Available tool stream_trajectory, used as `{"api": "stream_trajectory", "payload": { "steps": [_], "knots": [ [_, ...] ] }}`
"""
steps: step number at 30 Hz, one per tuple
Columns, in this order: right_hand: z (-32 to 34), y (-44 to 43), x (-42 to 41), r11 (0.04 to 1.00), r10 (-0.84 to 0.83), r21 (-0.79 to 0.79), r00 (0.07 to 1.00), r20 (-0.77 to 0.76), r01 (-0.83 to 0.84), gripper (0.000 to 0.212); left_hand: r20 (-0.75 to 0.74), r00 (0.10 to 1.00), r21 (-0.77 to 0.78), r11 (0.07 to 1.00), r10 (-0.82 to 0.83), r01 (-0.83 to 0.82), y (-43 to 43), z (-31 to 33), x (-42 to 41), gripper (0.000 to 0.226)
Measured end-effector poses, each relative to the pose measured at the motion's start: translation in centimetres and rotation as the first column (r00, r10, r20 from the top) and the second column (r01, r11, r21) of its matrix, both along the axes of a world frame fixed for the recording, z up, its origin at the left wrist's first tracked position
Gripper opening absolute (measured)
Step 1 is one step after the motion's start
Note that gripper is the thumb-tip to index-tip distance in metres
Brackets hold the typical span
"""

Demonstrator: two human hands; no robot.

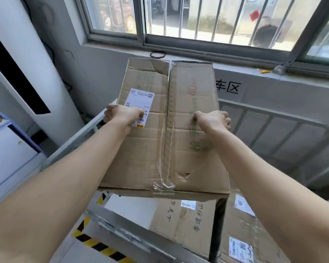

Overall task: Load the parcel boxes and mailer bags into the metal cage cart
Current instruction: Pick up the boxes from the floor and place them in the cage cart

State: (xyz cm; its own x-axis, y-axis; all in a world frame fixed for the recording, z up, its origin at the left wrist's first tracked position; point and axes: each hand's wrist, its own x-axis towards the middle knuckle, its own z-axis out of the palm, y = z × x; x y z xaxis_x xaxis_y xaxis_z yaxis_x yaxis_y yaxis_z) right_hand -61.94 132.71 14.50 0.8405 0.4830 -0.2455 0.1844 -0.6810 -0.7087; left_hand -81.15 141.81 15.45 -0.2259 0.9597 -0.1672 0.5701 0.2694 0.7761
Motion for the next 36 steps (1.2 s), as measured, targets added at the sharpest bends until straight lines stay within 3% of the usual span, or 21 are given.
{"api": "stream_trajectory", "payload": {
  "steps": [8,17,26,33,36],
  "knots": [
    [-7.6,8.8,-4.1,0.991,-0.100,-0.095,0.994,-0.045,0.095,0.084,-0.010,0.994,-0.111,0.988,-0.113,0.111,11.1,-7.9,-2.8,0.087],
    [-20.6,17.1,-10.7,0.964,-0.176,-0.237,0.955,-0.238,0.119,0.083,-0.164,0.961,-0.247,0.952,-0.224,0.180,22.0,-20.9,-8.0,0.087],
    [-33.2,17.5,-12.2,0.954,-0.227,-0.290,0.817,-0.531,0.076,0.088,-0.191,0.920,-0.425,0.874,-0.342,0.237,24.4,-35.3,-10.6,0.084],
    [-42.1,15.3,-12.9,0.942,-0.278,-0.329,0.711,-0.645,0.070,0.100,-0.137,0.909,-0.546,0.796,-0.394,0.262,23.0,-45.0,-12.1,0.071],
    [-44.4,14.2,-13.6,0.936,-0.305,-0.340,0.690,-0.656,0.090,0.097,-0.086,0.915,-0.606,0.750,-0.394,0.266,22.1,-48.0,-12.6,0.076]
  ]
}}
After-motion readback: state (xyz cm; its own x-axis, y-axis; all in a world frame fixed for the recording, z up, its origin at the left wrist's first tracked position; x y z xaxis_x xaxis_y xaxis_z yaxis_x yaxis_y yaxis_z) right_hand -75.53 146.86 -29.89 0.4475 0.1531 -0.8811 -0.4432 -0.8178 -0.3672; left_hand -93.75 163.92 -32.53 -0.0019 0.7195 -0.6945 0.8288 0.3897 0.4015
